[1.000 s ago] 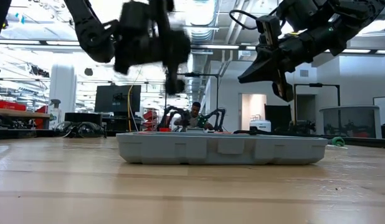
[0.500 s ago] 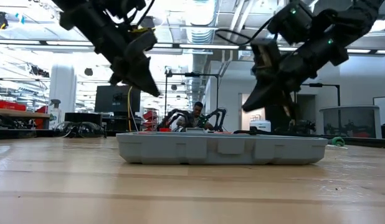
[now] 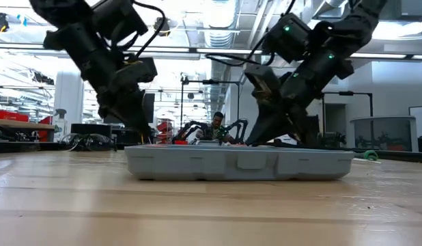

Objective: Prefit tool cases
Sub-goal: Adjust the gray toolbox

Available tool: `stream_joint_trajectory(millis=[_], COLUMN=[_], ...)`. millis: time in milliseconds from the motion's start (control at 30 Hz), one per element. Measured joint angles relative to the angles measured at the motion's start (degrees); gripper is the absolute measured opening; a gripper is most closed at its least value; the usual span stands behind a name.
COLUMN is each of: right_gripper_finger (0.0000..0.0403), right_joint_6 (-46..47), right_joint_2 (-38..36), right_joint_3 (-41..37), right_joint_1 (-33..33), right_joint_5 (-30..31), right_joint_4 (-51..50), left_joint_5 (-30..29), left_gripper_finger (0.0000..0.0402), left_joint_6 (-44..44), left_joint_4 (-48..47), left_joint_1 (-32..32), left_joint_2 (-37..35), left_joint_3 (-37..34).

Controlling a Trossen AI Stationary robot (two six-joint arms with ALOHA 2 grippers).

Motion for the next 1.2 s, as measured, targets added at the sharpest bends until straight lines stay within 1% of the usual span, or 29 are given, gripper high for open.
stream_joint_trajectory(millis=[67, 167, 300, 467, 600, 667, 767, 933, 1067, 1200], right_gripper_finger=[0.0001, 0.0001, 0.0001, 0.0, 0.0, 0.0, 0.0, 0.0, 0.0, 0.0], right_joint_6=[0.1, -0.1, -1.2, -3.8, -3.9, -3.8, -1.7, 2.2, 3.7, 4.9], right_joint_2=[0.9, 0.7, -5.0, -14.0, -17.0, -16.0, -12.4, -5.9, -2.4, -0.2], right_joint_3=[0.7, 1.5, 1.3, 1.2, 1.2, 1.1, 0.9, 0.8, 0.8, 0.9], right_joint_1=[0.0, 0.1, 0.1, 0.4, 2.1, 3.3, 5.1, 7.5, 8.2, 7.7], right_joint_5=[-0.4, -0.4, -0.4, 0.1, 3.2, 3.7, 4.0, 4.1, 2.2, -0.2], right_joint_4=[0.2, -0.3, -3.6, -15.0, -23.7, -25.5, -25.0, -21.3, -16.3, -9.3], left_joint_5=[2.1, 2.2, 2.5, 2.9, 3.7, 3.7, 4.7, 4.9, 5.4, 6.4], left_gripper_finger=[0.0, 0.0, 0.0, 0.0, 0.0, 0.0, 0.0, 0.0, 0.0, 0.0], left_joint_6=[0.1, -1.2, -4.7, -6.7, -8.3, -8.5, -8.6, -10.5, -8.9, -6.2], left_joint_4=[2.3, 2.2, 1.1, 1.1, 2.8, 5.6, 10.1, 14.8, 15.1, 14.1], left_joint_1=[0.0, 0.0, -0.6, -2.6, -4.1, -4.7, -4.9, -4.6, -3.7, -1.4], left_joint_2=[0.0, 0.4, -0.9, -2.0, -0.7, 0.8, 4.1, 8.2, 8.1, 7.2], left_joint_3=[-1.8, -3.5, -5.2, -5.7, -5.6, -5.6, -5.6, -5.5, -5.4, -5.5])
